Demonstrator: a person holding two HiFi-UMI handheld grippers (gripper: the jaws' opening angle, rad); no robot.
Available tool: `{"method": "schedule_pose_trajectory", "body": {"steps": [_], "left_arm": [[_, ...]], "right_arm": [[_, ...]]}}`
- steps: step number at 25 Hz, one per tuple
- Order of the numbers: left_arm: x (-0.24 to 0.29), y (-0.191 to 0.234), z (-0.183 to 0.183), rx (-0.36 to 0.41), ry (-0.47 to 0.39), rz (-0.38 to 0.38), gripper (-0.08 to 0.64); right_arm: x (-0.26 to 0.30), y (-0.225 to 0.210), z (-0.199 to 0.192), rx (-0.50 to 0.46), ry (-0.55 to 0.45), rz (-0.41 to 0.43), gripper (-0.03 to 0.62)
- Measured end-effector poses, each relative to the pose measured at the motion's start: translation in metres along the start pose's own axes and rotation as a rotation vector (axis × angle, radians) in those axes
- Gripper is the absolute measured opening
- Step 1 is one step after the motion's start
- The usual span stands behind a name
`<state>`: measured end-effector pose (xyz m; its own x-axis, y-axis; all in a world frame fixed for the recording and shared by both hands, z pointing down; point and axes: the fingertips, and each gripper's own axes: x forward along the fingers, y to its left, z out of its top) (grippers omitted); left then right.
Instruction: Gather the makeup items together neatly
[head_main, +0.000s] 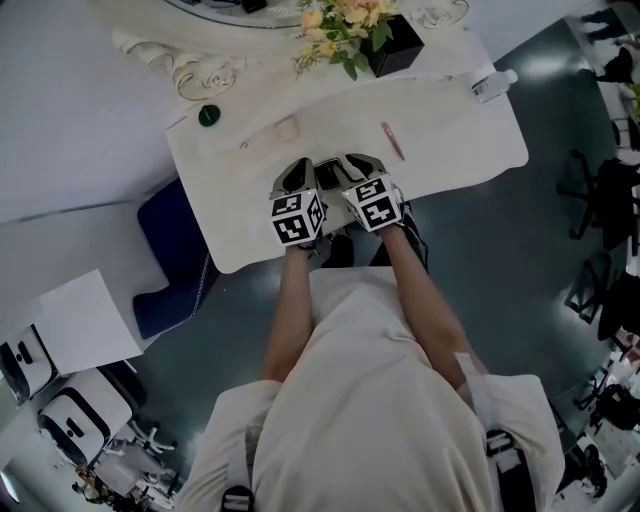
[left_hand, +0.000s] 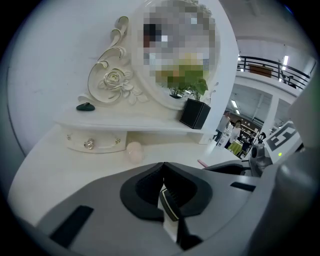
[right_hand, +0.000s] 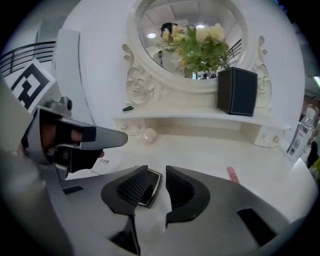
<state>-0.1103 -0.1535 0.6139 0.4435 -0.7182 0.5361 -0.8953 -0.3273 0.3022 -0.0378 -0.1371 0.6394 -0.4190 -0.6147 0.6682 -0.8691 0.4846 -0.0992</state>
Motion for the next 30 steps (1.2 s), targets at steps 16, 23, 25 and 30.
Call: {"method": "schedule_pose_trajectory", "body": {"steps": [16, 23, 25, 30], "left_arm": [[-0.005, 0.021, -0.015, -0.039, 0.025, 0.029, 0.015], [0.003, 0.011, -0.013, -0.020, 0.031, 0.013, 0.015], [0.005, 0.009, -0.012, -0.016, 0.035, 0.010, 0.015], [0.010, 0.003, -0.009, -0.020, 0.032, 0.007, 0.015]], "right_arm": [[0.023, 0.047, -0.012, -0.207, 0.072, 0.053, 0.110], [0.019, 0.026, -0.013, -0.200, 0.072, 0.031, 0.110], [0.018, 0.021, -0.013, -0.192, 0.075, 0.027, 0.110], [0.016, 0.007, -0.013, -0.187, 0.080, 0.027, 0.110]]}}
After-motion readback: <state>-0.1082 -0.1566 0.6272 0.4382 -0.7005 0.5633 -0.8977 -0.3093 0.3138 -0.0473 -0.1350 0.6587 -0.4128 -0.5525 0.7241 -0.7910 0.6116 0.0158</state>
